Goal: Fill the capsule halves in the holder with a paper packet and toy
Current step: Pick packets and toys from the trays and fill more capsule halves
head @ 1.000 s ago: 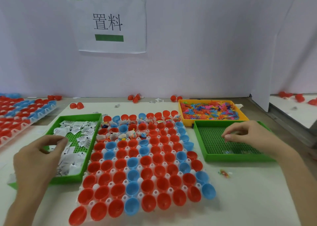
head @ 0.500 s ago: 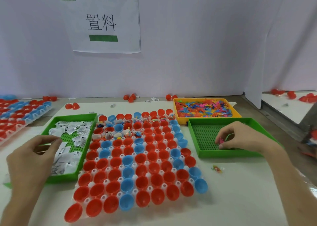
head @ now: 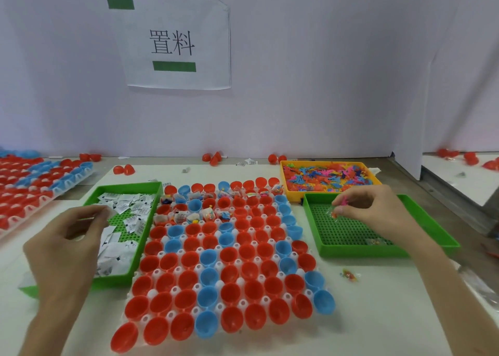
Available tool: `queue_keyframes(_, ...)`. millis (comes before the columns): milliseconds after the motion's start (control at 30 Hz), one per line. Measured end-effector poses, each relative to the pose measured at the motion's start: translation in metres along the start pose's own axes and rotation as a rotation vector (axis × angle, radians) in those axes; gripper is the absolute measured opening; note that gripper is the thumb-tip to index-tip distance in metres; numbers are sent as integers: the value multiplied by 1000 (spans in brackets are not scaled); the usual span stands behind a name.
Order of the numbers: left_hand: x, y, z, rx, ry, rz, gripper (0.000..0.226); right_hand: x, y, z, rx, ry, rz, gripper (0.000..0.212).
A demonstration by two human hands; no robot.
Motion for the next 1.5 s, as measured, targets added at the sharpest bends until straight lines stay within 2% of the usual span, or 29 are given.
queue_keyframes(67,-33,20,-5,47,131,11,26,7,0,-10,9,-37,18,12)
queue_keyframes(167,-84,61,-27,171,326,26,19,26,-2,-27,6,-100,52,13)
queue_keyframes(300,-101,114,-75,400,763,287,20,51,1,-57,-34,-206,107,10)
queue_keyframes(367,-101,133,-95,423,970,427,17,57,3,-68,-63,-258,109,13)
queue_keyframes(433,-97,148,-105,343,1039,500,14,60,6,-71,-116,-372,88,18)
queue_keyframes(567,-81,164,-114,138,1057,613,15,76,10,-68,-181,-383,168,12)
queue_keyframes(667,-74,165,-112,78,1022,582,15,93,12,-72,-173,-484,215,12)
queue_keyframes(800,-74,166,-115,99,849,508,23,102,14,-93,-10,-720,179,24)
queue_keyframes(1033,-89,177,-127,202,682,404,11,105,20,-98,-63,-666,206,13)
queue_keyframes(1233,-90,178,-135,248,545,327,14,101,20,-92,-93,-630,196,10)
queue_keyframes(1367,-94,176,-136,268,556,307,10,105,20,-92,-70,-627,212,9)
queue_keyframes(1433,-95,175,-135,285,583,300,23,108,21,-94,-46,-615,229,12)
queue_keyframes(1500,-94,173,-135,291,571,289,25,111,21,-94,-31,-595,246,14)
Point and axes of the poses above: each hand's wrist, its own y-axis away from the middle knuckle, its own z-axis out of the back of the hand, x = y × z, the point moved 10 cm from there along -y, towards the middle knuckle, and after that the axes turned 11 degrees about z, right-handed, at the moved point
